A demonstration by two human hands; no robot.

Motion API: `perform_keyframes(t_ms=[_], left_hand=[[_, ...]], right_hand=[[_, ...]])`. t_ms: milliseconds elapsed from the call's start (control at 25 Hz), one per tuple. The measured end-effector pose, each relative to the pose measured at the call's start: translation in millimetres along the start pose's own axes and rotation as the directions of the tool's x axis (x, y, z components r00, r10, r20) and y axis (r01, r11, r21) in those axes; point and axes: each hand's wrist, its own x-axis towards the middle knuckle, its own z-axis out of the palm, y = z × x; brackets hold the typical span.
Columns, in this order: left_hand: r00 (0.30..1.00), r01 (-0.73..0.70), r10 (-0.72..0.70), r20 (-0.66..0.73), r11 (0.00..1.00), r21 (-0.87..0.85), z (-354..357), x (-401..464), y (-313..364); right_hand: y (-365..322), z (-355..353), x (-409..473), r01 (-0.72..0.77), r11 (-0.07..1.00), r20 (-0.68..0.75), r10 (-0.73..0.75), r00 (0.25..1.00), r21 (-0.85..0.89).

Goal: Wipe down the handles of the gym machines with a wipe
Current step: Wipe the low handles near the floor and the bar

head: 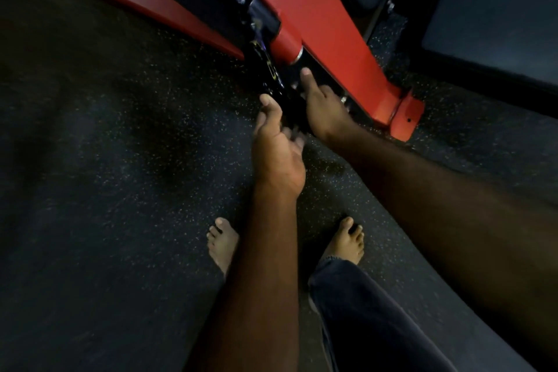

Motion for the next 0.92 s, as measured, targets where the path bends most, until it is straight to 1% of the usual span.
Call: perform_keyframes(t_ms=[40,80,120,160,200,240,280,360,440,480,520,560,600,640,680,720,800,880,920], left_hand=[[1.000,-0.003,0.003,-0.001,1.000,0.026,0.7,1.2,-3.1],[1.000,-0.012,0.012,-0.003,0.998,0.056,0.9,2.5,-4.4],[1.000,-0.022,0.023,-0.006,0.996,0.082,0.7,4.7,-5.2],[1.000,-0.025,0.026,-0.010,0.995,0.097,0.5,5.8,-5.3],[1.000,-0.026,0.027,-0.012,0.994,0.103,-0.4,6.3,-6.0],[0.999,-0.029,0.031,-0.012,0.993,0.112,-1.6,6.4,-6.1],[0.999,-0.040,0.041,-0.009,0.992,0.122,-2.7,6.1,-6.2],[0.997,-0.069,0.071,-0.004,0.989,0.134,-1.8,5.1,-5.5],[0.996,-0.079,0.082,-0.018,0.989,0.128,0.9,4.2,-4.3],[0.997,-0.074,0.078,-0.027,0.989,0.127,1.8,3.9,-4.7],[0.997,-0.065,0.070,-0.034,0.989,0.136,1.8,3.9,-5.5],[0.998,-0.052,0.058,-0.036,0.986,0.158,2.2,3.4,-6.2],[0.998,-0.040,0.047,-0.034,0.982,0.183,2.6,2.7,-7.3],[0.998,-0.033,0.041,-0.037,0.980,0.198,3.2,2.5,-8.0],[0.998,-0.028,0.038,-0.049,0.980,0.196,4.3,1.7,-8.2],[0.997,-0.024,0.037,-0.066,0.982,0.187,5.6,0.5,-8.2],[0.996,-0.035,0.049,-0.075,0.983,0.180,4.7,-0.4,-7.7],[0.997,-0.042,0.054,-0.055,0.980,0.195,1.5,-0.5,-6.8],[0.998,-0.034,0.045,-0.048,0.978,0.206,1.0,-0.9,-6.1]], right_hand=[[-3.4,1.2,1.6,-0.007,0.998,-0.013,0.008,1.000,0.070],[-11.6,2.4,-0.1,0.047,0.986,-0.025,-0.043,0.999,0.162],[-19.5,4.0,-0.6,0.130,0.963,-0.042,-0.124,0.991,0.235],[-26.3,4.7,-3.1,0.205,0.940,-0.066,-0.194,0.979,0.272],[-24.1,6.7,-3.6,0.268,0.928,-0.090,-0.253,0.963,0.261],[-19.4,8.1,-6.9,0.295,0.927,-0.097,-0.280,0.955,0.231],[-8.1,8.7,-7.0,0.281,0.943,-0.095,-0.267,0.959,0.181],[28.6,0.4,0.6,0.185,0.983,-0.088,-0.184,0.979,0.005],[62.7,-12.6,6.2,0.005,0.976,-0.077,-0.022,0.997,-0.217],[73.1,-17.8,6.7,-0.083,0.960,-0.074,0.066,0.995,-0.267],[76.3,-19.7,7.2,-0.169,0.948,-0.067,0.156,0.985,-0.271],[68.0,-19.3,4.3,-0.222,0.950,-0.039,0.219,0.975,-0.221],[50.8,-16.5,3.1,-0.207,0.973,-0.003,0.208,0.978,-0.105],[25.5,-11.4,4.7,-0.124,0.992,0.024,0.123,0.992,0.035],[-4.1,-5.8,4.8,-0.013,0.988,0.047,0.005,0.999,0.151],[-32.1,-2.3,2.5,0.083,0.977,0.055,-0.095,0.994,0.194],[-55.5,4.8,-2.3,0.205,0.963,-0.002,-0.208,0.978,0.178],[-33.2,8.5,-9.9,0.239,0.963,-0.078,-0.231,0.970,0.127],[-9.9,9.6,-10.7,0.223,0.971,-0.100,-0.214,0.972,0.084]])
